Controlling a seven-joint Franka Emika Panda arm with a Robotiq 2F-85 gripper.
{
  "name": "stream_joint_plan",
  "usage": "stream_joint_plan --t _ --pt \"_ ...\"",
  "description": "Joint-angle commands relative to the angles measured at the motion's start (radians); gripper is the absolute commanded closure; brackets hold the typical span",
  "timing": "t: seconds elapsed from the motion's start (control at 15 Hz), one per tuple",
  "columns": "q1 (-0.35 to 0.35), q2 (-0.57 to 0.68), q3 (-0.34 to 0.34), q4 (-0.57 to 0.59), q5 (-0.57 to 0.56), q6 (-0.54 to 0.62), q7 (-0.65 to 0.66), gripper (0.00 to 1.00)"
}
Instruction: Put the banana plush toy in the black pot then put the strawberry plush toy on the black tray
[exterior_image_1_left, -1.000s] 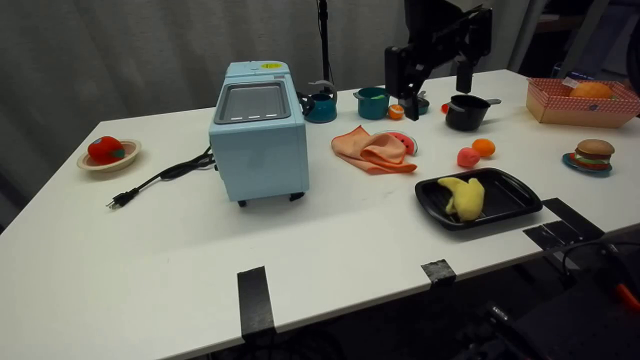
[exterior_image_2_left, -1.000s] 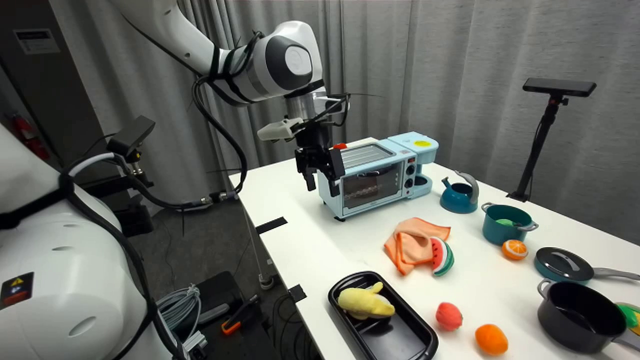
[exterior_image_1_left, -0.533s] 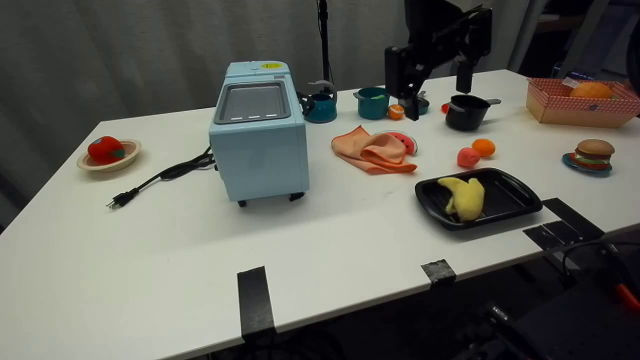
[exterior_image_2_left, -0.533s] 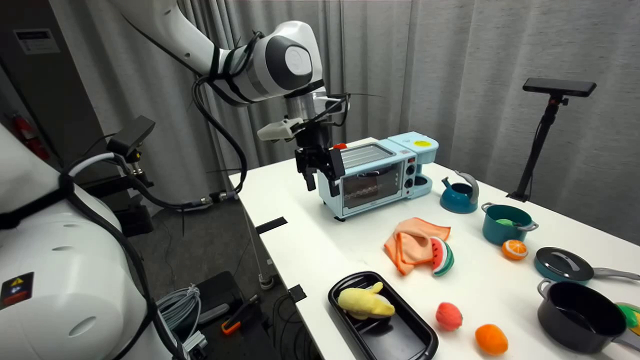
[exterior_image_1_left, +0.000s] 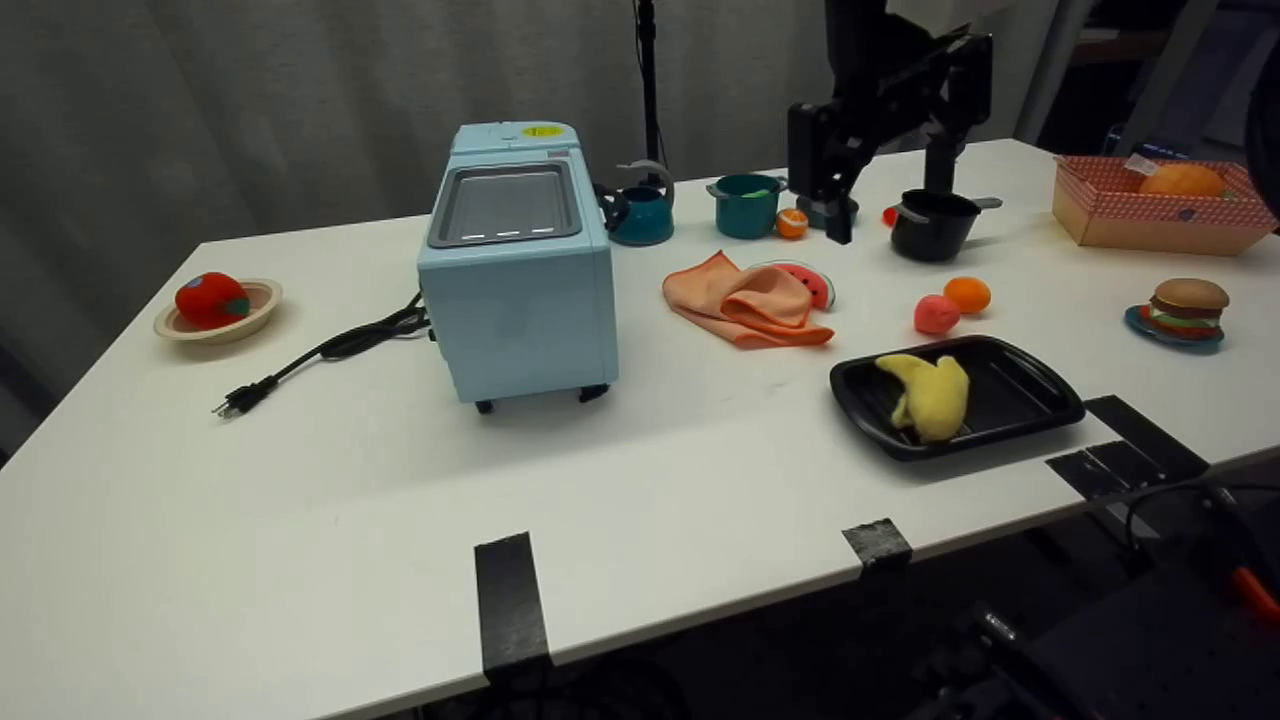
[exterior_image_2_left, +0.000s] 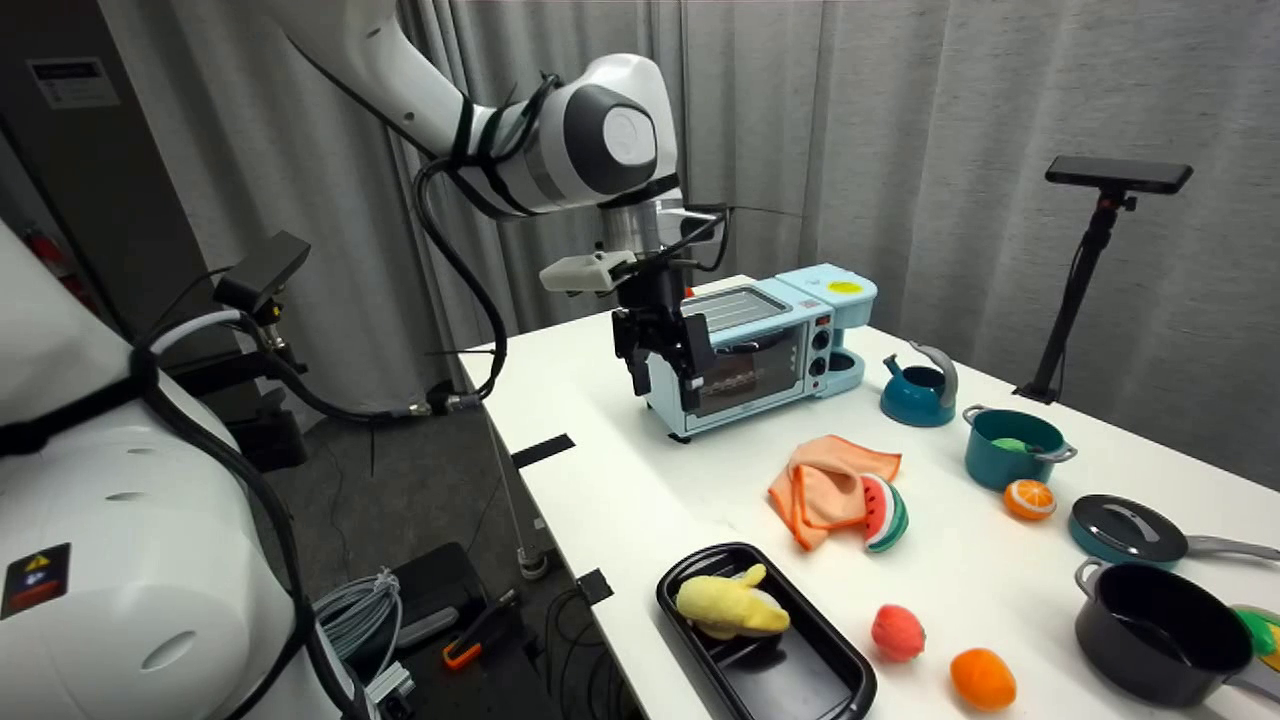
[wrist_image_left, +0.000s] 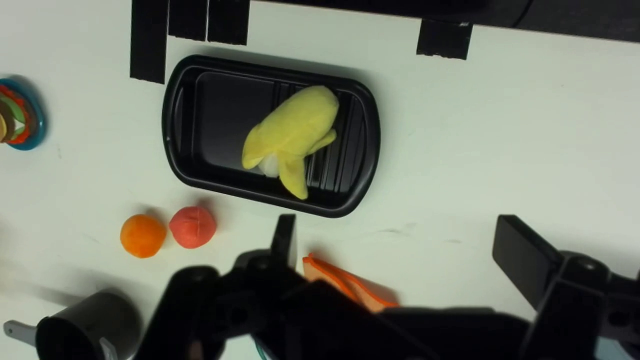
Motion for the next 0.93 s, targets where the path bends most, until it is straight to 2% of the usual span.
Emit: stream_joint_plan --t 0.0,0.27,0.47,0.87 --pt "-0.011 0.083 -0.070 0.049 -0.024 0.031 -0.048 0.00" --pt "-0.021 0.171 -0.143 0.087 0.009 0.092 -0.111 0.00" --pt "-0.025 0.240 -0.183 0.109 0.087 0.165 -0.175 0.00" --pt "-0.034 0.357 -0.208 0.124 0.242 0.246 -0.285 0.00"
